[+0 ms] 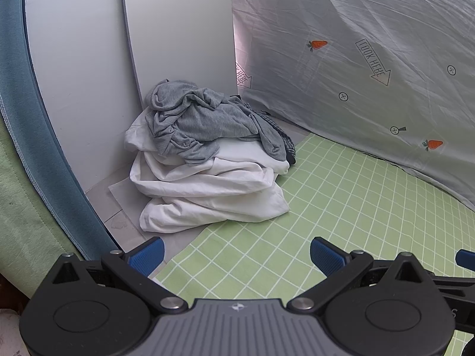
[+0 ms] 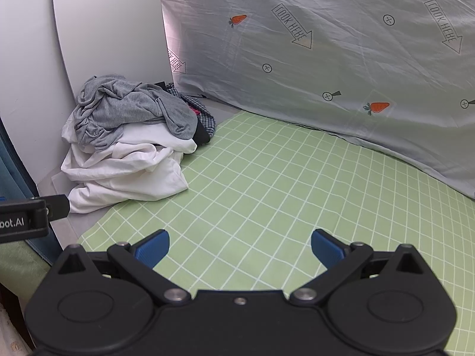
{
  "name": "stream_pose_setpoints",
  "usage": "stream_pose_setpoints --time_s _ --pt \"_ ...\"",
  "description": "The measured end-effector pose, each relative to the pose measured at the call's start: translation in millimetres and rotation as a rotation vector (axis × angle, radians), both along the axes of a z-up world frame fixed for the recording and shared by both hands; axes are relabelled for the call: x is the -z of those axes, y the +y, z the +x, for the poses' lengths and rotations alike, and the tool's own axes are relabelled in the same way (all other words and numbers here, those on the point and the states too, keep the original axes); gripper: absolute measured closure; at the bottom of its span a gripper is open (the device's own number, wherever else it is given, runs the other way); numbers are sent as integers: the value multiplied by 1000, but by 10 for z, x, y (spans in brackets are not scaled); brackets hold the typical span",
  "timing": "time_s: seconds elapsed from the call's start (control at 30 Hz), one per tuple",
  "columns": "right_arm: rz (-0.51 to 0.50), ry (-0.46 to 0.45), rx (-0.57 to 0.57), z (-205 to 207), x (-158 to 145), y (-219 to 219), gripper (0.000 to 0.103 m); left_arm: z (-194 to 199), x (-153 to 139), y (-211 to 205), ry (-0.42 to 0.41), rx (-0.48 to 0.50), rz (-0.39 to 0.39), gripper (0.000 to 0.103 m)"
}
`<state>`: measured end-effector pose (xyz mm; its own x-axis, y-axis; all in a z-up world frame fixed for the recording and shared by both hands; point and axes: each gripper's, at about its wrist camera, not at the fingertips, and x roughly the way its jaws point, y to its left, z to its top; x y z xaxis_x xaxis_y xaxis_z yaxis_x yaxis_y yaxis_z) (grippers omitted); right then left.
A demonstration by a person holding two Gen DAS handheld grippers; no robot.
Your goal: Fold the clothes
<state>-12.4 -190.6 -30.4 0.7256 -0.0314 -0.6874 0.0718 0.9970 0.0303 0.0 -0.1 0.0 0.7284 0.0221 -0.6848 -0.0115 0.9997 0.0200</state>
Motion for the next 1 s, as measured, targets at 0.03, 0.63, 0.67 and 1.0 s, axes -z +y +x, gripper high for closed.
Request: stream_pose_setpoints --time_s 0.03,0.63,0.67,1.0 --pt "0 0 0 1 1 -3 0 2 0 -3 -1 0 0 0" --pt "-5 -4 9 0 12 24 0 11 9 -55 -1 0 5 0" --pt "-5 -4 9 0 14 18 0 12 11 -56 -1 1 6 0" --pt "-4 2 11 12 19 17 0 31 34 -57 7 3 11 0"
